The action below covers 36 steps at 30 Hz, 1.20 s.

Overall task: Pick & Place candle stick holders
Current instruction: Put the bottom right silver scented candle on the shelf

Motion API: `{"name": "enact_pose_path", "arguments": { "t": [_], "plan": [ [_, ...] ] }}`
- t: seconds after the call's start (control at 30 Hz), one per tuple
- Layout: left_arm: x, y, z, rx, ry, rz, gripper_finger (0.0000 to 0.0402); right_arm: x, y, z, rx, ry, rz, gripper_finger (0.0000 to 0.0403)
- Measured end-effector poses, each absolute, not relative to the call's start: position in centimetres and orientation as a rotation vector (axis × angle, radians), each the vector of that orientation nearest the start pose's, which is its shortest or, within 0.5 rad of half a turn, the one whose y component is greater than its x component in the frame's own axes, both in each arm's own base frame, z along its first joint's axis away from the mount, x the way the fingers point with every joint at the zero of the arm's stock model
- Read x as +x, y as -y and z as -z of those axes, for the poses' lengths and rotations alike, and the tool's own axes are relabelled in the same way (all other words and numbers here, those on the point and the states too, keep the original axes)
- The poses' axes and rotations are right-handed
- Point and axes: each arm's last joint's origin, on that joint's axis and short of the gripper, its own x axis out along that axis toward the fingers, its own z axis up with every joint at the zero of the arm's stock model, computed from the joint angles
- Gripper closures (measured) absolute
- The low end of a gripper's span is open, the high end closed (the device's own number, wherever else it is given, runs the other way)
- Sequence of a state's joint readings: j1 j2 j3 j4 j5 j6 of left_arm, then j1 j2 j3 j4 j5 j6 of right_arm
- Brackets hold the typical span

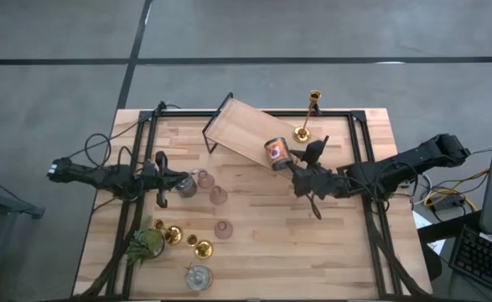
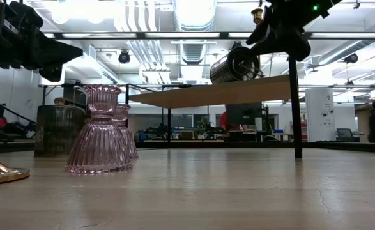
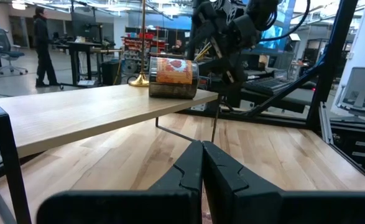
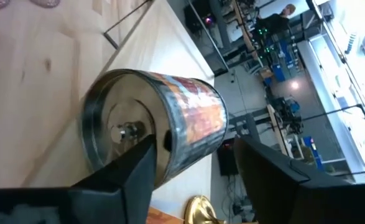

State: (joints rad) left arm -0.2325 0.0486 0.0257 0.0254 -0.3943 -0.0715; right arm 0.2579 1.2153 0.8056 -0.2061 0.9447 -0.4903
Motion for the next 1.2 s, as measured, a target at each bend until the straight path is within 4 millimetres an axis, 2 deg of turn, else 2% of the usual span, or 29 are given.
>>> {"name": "enact_pose_path", "arguments": {
  "t": [0.47, 0.83, 1.2],
  "plan": [
    [9.7, 1.15, -17.1, -0.072, 0.008, -0.162, 0.039, 24.56, -3.1, -25.69, -0.801, -0.7, 0.501, 0.0287],
    [9.71, 1.15, -17.09, -0.072, 0.008, -0.162, 0.039, 24.56, -3.09, -25.7, -0.798, -0.699, 0.507, 0.0384],
    [9.71, 1.15, -17.1, -0.072, 0.008, -0.162, 0.039, 24.56, -3.09, -25.69, -0.766, -0.688, 0.514, 0.0395]
  ]
}}
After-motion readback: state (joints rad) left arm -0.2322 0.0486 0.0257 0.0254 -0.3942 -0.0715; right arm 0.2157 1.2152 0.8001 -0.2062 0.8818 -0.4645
